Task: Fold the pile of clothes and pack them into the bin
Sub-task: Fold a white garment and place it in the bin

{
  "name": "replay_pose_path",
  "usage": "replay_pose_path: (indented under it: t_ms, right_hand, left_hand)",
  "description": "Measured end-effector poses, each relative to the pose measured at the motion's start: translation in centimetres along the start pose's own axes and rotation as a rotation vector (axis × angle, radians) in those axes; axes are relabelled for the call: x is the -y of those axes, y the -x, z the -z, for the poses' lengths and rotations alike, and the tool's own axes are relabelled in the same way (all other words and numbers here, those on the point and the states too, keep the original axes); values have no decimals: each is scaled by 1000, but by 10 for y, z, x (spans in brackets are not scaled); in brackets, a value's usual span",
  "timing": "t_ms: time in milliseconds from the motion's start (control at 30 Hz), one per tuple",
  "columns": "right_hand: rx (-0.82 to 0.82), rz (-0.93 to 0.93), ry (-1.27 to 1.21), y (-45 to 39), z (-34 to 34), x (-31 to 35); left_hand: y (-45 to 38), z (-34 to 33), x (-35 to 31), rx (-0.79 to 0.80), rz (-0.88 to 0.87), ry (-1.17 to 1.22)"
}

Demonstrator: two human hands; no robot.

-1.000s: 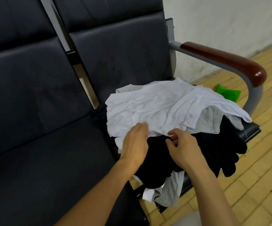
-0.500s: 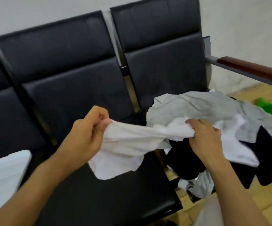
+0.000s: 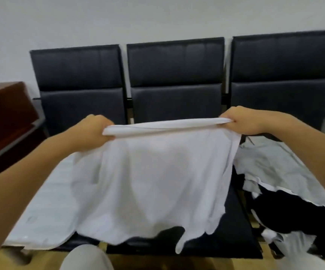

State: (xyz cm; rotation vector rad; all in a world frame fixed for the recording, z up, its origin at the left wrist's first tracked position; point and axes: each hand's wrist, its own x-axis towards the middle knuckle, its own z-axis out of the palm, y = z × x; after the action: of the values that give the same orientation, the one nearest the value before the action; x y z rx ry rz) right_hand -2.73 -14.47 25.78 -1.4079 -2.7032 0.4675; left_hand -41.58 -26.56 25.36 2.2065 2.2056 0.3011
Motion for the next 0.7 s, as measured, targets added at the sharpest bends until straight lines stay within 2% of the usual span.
replay_pose_path:
  t_ms: [100,167,233,367,433,500,533,633,700]
  right_hand:
    - [-63,-66,-16,-37,16,8]
    - [-269,-82,-13,-54,29,10]
    - [-516,-67,-45,-63,43,12]
    - [-816,21,-66,-60,57,16]
    - [-863,46,-106,-49,44,12]
    - [-799,28,-148,-34,11,2]
    - [-707,6,-132,-27,-15,-5]
    - [-285,-23,-108,-5,-110,-21]
    - [-27,-18,-108,8,-174,-35]
  left_hand:
    - [-24,3,22,-52,90,-38]
    - [-39,12,32,-97,129,-39]
    - [-54,25,36,-223,131,-51]
    - [-62,42,35,-517,-22,-85]
    - [-51,29,34,-545,-62,-117]
    - [-35,-6,36,-477,-47,-162]
    - [-25,-32,39,-397,-38,-181]
    - [11,-117,47,-96,-19,-179]
    - [36,-163,48,169,8,-173]
